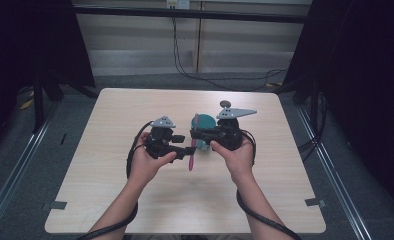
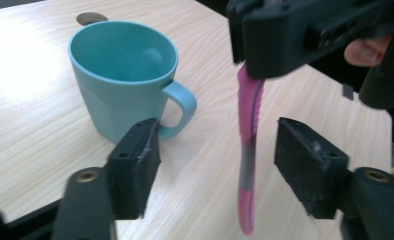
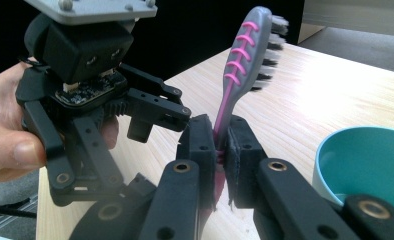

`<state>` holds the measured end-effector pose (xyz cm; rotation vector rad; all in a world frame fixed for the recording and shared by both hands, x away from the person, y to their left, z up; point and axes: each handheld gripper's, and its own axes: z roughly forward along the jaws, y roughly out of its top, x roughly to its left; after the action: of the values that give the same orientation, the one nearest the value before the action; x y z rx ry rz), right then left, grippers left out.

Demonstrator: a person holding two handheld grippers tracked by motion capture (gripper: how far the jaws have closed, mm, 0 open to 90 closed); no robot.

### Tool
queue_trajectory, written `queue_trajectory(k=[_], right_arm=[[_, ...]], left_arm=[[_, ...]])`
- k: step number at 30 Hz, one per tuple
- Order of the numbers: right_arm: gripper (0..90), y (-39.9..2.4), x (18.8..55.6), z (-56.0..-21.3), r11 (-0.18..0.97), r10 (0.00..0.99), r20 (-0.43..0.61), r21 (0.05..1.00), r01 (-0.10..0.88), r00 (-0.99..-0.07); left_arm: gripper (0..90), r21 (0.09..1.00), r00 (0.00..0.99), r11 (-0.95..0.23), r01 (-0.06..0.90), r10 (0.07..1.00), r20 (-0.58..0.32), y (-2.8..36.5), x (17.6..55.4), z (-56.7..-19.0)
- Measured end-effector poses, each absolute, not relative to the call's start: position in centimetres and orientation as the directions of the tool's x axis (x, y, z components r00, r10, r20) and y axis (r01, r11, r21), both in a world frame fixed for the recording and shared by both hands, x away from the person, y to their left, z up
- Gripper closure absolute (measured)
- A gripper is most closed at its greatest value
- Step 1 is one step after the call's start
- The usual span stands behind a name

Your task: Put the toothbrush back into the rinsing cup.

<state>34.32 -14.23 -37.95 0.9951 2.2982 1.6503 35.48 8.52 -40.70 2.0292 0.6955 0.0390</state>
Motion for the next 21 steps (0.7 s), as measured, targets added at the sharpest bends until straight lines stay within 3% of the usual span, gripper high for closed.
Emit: queue_trajectory(k=[5,21], right_arm=[[83.8,-14.3,34.4,-37.8,0.184,0.591,0.237,0.891,0.415,-0.771],[83.8,-14.4,34.8,-36.5,0.195,0.599,0.197,0.904,0.380,-0.776]], left_arm=[[26.6,0.789,0.833,-0.404,0.462,0.503,-0.231,9.2,35.2,-41.9],[25.3,0.741,0.811,-0.460,0.490,0.552,-0.194,11.9,34.1,-46.6]])
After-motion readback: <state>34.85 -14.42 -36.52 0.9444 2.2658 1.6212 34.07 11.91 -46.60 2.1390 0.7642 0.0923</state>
